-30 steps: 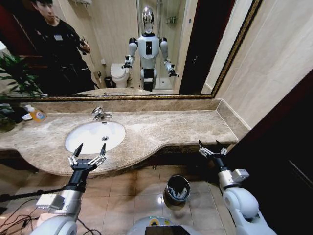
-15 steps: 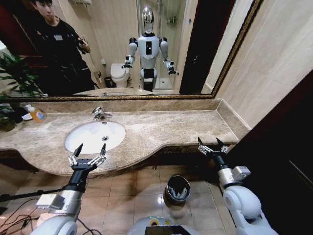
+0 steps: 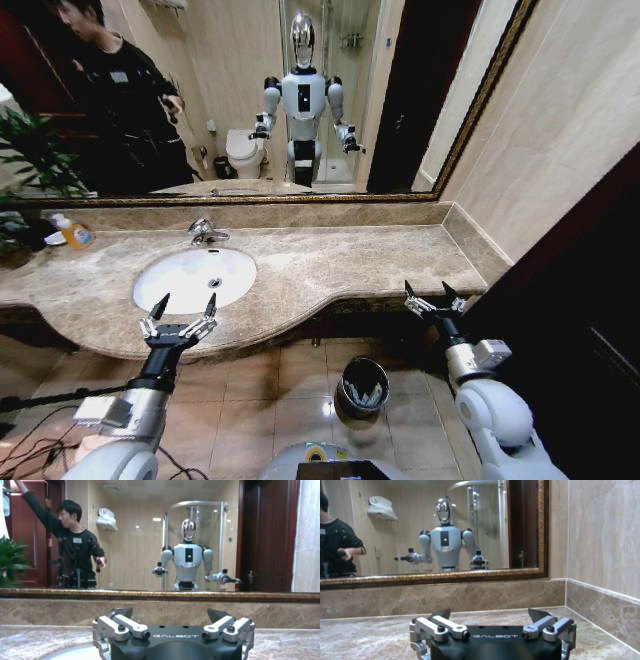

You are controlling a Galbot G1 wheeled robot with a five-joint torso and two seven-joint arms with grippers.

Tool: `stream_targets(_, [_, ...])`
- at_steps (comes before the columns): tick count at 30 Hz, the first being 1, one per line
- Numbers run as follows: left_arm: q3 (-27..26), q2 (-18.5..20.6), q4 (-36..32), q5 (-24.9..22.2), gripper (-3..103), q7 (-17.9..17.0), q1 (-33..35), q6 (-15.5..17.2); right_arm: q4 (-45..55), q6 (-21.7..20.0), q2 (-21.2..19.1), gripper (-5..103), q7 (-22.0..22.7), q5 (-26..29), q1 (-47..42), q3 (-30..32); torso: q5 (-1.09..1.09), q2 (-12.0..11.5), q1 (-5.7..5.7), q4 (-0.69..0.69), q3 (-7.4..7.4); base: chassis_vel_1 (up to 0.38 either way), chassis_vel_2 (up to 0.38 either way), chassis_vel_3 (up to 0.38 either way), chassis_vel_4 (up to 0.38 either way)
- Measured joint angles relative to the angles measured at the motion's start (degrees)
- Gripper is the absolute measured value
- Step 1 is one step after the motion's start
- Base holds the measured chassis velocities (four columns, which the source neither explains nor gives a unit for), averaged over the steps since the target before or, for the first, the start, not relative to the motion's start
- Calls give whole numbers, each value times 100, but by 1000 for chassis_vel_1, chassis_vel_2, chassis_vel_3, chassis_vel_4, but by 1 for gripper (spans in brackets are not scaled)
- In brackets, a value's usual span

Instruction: Pick up the trash from the sink and place it in the trash bin.

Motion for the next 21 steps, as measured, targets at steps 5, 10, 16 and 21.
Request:
stream_targets(5, [0,0,0,0,100,0,0,0,-4,2,0,100,0,0,1,-1,0,0,0,0,0,0,0,0,0])
stream_targets(10, [0,0,0,0,100,0,0,0,-7,5,0,100,0,0,1,-1,0,0,0,0,0,0,0,0,0])
stream_targets(16, [0,0,0,0,100,0,0,0,-9,7,0,100,0,1,2,-1,0,0,0,0,0,0,0,0,0])
stream_targets(21, [0,0,0,0,100,0,0,0,-10,10,0,100,-1,2,2,-1,0,0,0,0,0,0,0,0,0])
